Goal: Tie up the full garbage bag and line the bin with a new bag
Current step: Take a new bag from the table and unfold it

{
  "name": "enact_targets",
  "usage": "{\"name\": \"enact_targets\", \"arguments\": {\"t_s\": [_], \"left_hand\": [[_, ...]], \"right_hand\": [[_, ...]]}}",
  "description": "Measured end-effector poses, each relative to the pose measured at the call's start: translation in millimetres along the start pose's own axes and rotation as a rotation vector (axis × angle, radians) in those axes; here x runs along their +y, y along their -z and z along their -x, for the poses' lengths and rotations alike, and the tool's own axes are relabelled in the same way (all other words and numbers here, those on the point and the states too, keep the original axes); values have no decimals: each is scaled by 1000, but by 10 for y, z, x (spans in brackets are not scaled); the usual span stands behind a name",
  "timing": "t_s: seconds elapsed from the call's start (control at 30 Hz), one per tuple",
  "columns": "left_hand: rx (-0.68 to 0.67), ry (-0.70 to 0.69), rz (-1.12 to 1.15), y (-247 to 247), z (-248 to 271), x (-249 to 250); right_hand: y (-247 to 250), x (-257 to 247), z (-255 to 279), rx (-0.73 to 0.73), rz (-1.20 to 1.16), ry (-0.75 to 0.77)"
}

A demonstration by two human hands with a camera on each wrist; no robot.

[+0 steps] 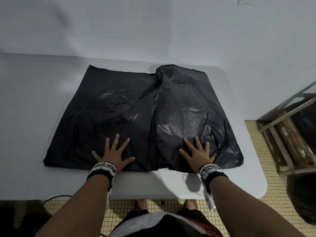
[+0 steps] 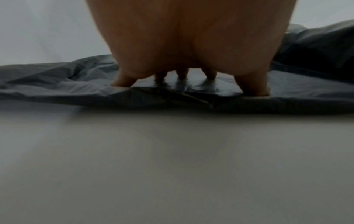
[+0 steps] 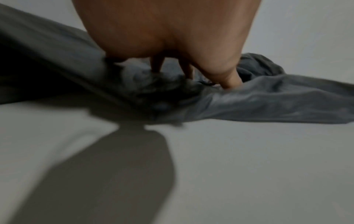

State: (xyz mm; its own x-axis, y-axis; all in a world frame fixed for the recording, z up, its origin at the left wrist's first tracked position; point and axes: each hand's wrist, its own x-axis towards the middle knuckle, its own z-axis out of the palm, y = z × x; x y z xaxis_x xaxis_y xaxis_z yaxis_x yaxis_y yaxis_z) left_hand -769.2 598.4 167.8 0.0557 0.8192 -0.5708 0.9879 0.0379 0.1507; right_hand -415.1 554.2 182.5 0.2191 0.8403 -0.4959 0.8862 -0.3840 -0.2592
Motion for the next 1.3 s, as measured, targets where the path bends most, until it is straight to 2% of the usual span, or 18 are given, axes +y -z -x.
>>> {"name": "enact_targets", "arguments": {"t_s": [0.2,0.4,0.5,0.6,0.7,0.8,0.9,1.03,1.13,1.3], "left_hand": [[-39,-48,-19,83,117,-355],[-52,-59,-36,201,250,-440],[32,-54,-40,299,283,-411],[157,-103,-132,429,294,-349],[146,-107,-131,579,267,-261],[196,-109,-37,770,139,-157],[260,-175,1,981,-113,-19],[252,-235,-43,1210,-548,176],[185,-249,-155,1335,-875,315],[45,-309,-302,1451,-1346,439]], "right_hand": [[154,285,32,-20,-5,-62],[351,279,74,-7,-52,-110],[401,216,19,61,-65,-157],[494,150,-105,96,36,-179],[673,15,-229,49,175,-141],[873,-279,-326,89,260,-79],[1022,-660,-467,194,211,156],[1156,-1085,-726,217,120,463],[1216,-1310,-993,177,195,498],[1219,-1452,-1422,5,334,451]]}}
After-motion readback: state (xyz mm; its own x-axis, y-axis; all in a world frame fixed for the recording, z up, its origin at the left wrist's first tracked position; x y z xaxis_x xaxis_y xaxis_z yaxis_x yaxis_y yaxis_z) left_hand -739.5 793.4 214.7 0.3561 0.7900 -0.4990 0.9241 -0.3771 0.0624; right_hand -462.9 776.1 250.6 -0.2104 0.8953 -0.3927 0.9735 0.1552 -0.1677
